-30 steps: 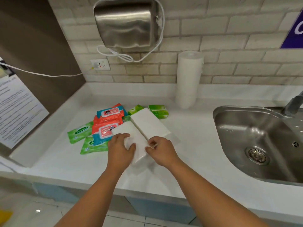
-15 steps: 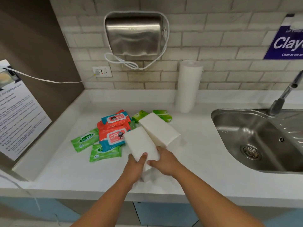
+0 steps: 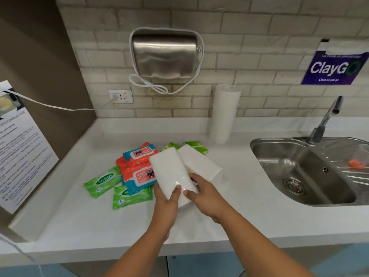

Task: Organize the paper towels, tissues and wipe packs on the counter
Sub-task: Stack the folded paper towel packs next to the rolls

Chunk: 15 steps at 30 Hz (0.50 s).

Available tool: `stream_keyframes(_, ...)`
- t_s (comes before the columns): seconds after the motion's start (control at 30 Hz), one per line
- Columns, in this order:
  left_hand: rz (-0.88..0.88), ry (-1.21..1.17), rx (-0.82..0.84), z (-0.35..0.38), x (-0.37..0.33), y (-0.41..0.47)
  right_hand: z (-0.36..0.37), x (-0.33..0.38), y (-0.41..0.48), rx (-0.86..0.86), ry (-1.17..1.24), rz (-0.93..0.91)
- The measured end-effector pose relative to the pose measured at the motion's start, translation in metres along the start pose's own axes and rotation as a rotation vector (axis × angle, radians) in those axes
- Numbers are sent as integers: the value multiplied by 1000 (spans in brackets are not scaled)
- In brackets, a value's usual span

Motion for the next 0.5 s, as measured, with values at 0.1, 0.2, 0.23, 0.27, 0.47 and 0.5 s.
stream_keyframes(0.1,41,-16,-32,-4,-12,8,-4,7,1,-34,156,-20)
stream_keyframes(0.2,47,-55,-21,-4,-23,17,-17,15,2,-62,378,-26)
stream_keyframes(0.23,50,-85,-14,-4,-27,21,-23,16,4,-74,459,-3)
stream_keyframes(0.27,51,-128,1,-3,-32,26,-28,17,7,-84,518,21)
stream_keyframes(0.47,-44,-384,125,31,-60,47,-55,22,31,-95,599,97)
stream_keyframes(0.5,-65,-420,152,38,-63,47,-59,25,34,-48,621,103)
Point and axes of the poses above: each hand's wrist, its own y-axis towards the middle knuckle, its own z-axis out of the palm, x = y × z, the point moved 7 cm from there along y, towards the middle knuckle, and after that the axes turned 4 degrees about z, right-handed, at the moved point
